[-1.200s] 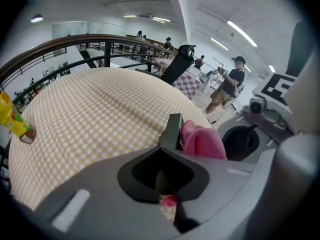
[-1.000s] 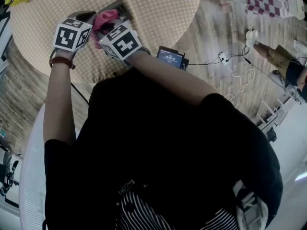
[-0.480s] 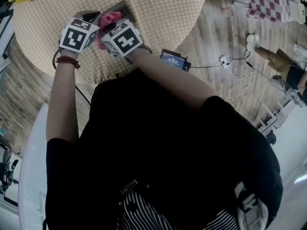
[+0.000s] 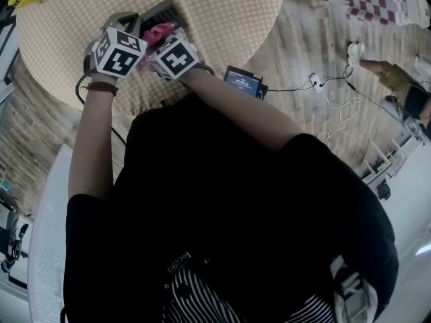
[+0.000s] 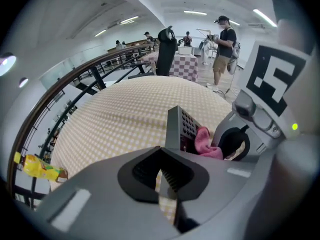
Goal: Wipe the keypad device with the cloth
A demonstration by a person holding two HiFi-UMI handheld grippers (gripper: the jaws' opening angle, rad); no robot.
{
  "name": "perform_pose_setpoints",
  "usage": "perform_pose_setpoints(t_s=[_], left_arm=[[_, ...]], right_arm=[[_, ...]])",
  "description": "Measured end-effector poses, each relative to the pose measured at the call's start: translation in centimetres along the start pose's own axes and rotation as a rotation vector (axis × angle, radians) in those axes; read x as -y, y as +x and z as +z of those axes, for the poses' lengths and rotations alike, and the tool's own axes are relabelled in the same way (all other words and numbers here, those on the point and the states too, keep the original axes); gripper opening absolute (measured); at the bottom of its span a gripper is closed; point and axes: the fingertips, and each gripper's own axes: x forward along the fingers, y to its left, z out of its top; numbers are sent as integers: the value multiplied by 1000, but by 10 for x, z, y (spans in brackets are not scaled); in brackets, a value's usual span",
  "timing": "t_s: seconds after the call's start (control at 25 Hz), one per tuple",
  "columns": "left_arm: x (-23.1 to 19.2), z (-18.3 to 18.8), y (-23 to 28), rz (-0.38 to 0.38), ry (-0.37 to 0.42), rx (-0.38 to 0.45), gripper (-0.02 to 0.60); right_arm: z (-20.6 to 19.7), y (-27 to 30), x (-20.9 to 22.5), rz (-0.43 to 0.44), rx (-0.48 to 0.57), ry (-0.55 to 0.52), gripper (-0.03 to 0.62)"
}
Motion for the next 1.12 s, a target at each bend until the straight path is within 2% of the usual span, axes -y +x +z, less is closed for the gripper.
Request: perform_pose_setpoints(t_s=[0.12,0.24,0.44,0.52,0.72,0.96,1.12], left_arm=[[-1,-2,-1,-8,-56,20,3],[-2,-2,-1,-9,-62,33,3],[-2,-2,-3,4,-101,63,3],[-3,-3,-5,12,-114,82,3],[-3,-2,-6,49,-96,91,3],[-6,-3,-4,37,-93,81,3],[-6,-4,-3,39,-98,80,2]], right_arm=[[-20,5,4,-2,-63,11,49],[-16,0,4,-28,-70,26,49],[46,-21,-21,-11,154,-104,49],[52,-19,-23,11,168,-113,49],[29,-10,-13,1,87,-79,49],[-22,9,6,-20,-45,-30,49],[-24,5,4,-20,-77,33,49]])
